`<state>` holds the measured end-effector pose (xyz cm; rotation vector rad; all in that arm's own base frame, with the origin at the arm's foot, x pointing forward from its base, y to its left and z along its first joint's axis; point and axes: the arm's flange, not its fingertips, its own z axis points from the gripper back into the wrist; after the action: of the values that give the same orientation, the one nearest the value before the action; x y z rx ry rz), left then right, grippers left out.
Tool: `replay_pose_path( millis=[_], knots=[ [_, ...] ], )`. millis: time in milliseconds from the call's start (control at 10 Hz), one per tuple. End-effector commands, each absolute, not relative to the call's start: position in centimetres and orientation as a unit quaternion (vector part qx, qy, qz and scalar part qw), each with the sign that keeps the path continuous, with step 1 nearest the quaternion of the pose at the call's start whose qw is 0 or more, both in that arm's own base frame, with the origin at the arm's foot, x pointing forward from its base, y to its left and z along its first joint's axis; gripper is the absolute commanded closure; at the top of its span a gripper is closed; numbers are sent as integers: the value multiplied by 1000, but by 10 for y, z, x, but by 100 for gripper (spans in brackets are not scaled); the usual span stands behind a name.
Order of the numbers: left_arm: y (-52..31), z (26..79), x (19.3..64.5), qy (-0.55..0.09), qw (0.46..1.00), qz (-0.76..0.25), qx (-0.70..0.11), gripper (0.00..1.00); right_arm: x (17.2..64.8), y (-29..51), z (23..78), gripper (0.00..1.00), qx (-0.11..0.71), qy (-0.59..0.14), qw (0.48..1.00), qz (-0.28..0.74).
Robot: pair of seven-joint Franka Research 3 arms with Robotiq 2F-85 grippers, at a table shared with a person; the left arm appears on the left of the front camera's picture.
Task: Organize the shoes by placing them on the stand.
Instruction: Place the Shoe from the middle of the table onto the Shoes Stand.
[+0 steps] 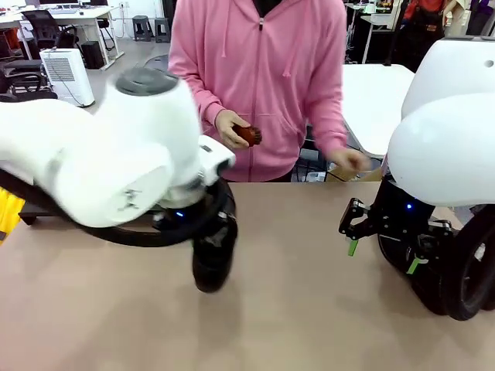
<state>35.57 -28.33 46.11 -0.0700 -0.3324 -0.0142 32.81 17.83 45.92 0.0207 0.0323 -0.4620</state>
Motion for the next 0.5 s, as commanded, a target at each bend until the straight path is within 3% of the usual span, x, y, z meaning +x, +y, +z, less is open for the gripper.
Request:
replay_pose_path(
  millis=[0,400],
  knots=[
    [-229,479,374,-244,970,-16,-21,100,331,179,461,0,15,14,973,-229],
    [-154,532,395,-216,975,-37,-40,100,331,179,461,0,15,14,973,-229]
  ],
)
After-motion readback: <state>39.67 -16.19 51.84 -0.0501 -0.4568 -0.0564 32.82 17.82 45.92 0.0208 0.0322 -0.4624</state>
